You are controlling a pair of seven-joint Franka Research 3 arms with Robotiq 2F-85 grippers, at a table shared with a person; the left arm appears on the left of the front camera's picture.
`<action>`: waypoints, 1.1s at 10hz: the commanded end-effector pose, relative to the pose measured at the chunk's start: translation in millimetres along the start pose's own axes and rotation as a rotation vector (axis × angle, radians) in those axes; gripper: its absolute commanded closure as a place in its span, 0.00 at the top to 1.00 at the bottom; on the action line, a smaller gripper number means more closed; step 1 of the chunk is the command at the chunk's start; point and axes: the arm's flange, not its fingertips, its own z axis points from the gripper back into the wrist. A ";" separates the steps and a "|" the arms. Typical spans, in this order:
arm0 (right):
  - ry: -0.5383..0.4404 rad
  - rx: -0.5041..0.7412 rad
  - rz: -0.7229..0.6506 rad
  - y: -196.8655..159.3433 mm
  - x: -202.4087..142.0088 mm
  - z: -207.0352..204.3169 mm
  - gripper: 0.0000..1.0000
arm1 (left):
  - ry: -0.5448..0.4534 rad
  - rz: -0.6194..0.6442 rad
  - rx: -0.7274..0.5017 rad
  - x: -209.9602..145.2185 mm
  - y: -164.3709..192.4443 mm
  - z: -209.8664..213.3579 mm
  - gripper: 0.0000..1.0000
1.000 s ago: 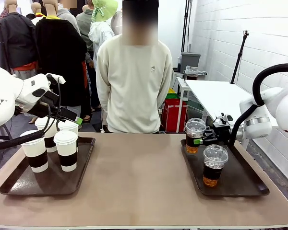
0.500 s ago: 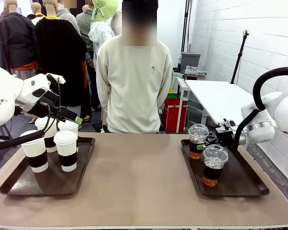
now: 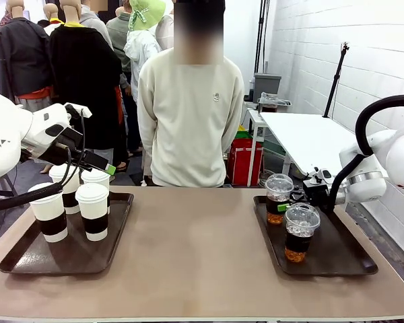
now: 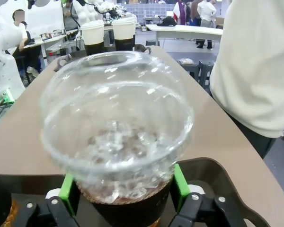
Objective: Distribute the coffee onto the tray.
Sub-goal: Pick up another iced Americano from the middle of the table and place it on the right Handle tray.
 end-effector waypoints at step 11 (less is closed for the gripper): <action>-0.042 -0.121 -0.081 33.2 -11.4 46.1 1.00 | 0.002 -0.002 -0.004 -0.7 2.5 -0.3 1.00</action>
